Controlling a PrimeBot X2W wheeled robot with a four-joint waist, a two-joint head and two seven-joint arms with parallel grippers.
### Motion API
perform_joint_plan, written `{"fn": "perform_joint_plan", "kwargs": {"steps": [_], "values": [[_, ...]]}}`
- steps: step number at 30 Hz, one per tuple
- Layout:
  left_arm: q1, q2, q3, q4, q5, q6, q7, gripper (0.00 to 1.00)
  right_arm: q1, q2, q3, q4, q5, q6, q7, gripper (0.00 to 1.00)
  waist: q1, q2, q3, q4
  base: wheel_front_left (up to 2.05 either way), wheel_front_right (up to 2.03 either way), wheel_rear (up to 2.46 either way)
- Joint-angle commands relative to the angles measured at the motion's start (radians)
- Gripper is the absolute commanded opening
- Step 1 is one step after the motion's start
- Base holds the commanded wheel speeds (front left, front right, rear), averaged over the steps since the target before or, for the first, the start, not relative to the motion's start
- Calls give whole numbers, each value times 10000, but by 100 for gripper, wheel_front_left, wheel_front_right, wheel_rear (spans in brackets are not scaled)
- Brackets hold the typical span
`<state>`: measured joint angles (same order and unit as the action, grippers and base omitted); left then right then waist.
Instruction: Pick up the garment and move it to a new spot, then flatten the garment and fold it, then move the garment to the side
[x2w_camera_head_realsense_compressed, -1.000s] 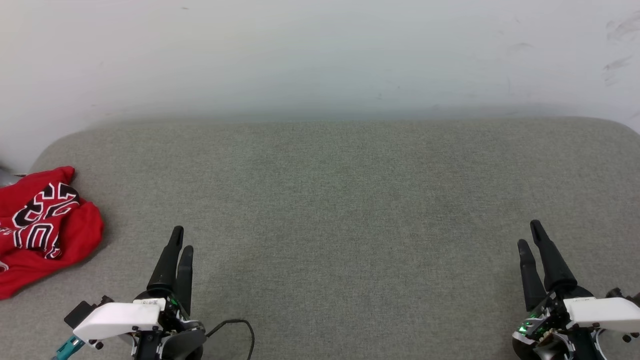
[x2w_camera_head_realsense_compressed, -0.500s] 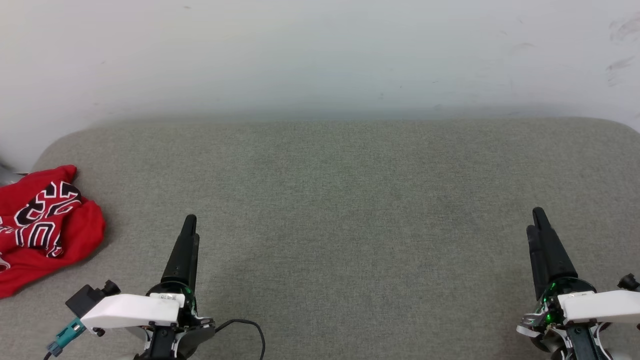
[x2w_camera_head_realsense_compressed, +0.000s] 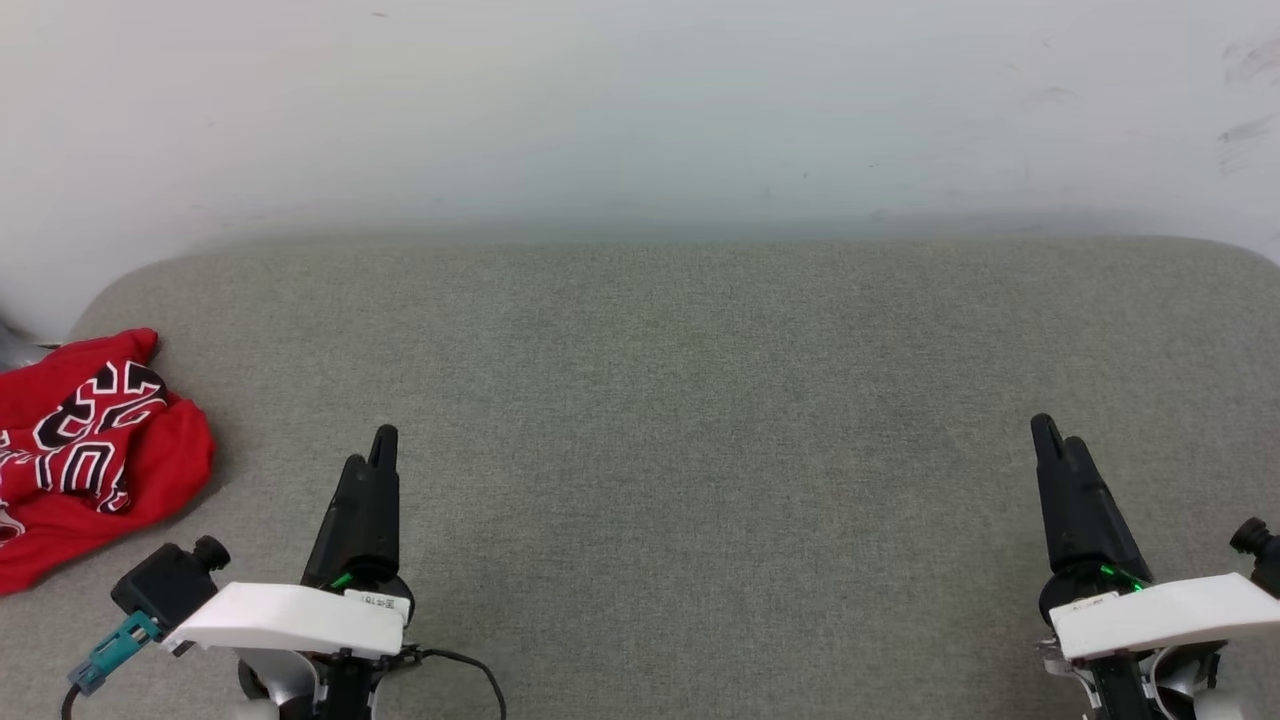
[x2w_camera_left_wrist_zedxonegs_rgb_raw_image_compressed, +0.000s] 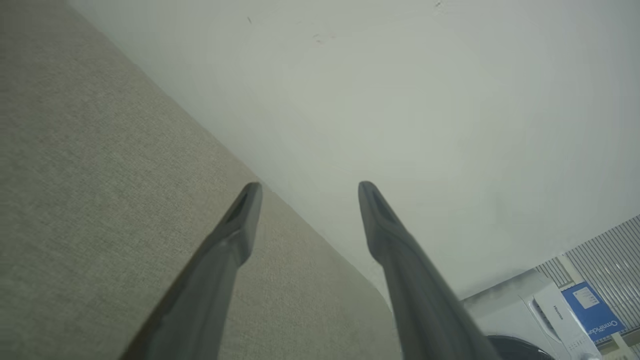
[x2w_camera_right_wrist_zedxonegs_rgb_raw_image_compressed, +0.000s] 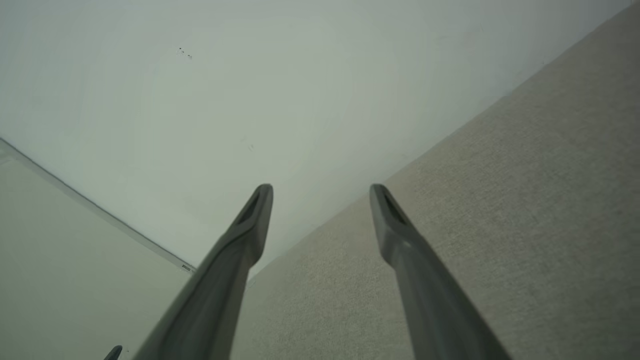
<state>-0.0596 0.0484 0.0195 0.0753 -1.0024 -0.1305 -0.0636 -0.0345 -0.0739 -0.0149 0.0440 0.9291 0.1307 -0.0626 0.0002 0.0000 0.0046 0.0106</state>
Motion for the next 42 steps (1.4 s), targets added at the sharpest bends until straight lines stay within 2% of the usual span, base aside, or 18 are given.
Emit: {"fn": "perform_joint_plan", "kwargs": {"steps": [1, 9, 19, 31, 42], "values": [[-44, 16, -3, -200, 578, 6, -95, 100, -53, -5, 39, -209, -506, 0, -113, 100, -2, 0, 0, 3, 0, 0, 0], [51, 42, -129, -108, 2631, 266, -351, 100, 34, -7, 32, -216, -2245, 0, -320, 100, -2, 0, -16, 29, 0, 0, 0], [103, 430, -410, 97, 4575, 657, -655, 100, 93, -112, 22, -307, -3739, 0, -44, 100, -2, 0, -35, 63, 0, 0, 0], [61, 823, -912, 40, 6075, 1080, -972, 100, 266, -80, -175, -486, -5412, 0, -6, 100, -2, 0, -47, 112, 0, 0, 0], [36, 970, -1133, 91, 6814, 1322, -1214, 100, 364, 13, -177, -640, -6429, 0, 81, 100, -2, 0, -50, 156, 0, 0, 0]]}}
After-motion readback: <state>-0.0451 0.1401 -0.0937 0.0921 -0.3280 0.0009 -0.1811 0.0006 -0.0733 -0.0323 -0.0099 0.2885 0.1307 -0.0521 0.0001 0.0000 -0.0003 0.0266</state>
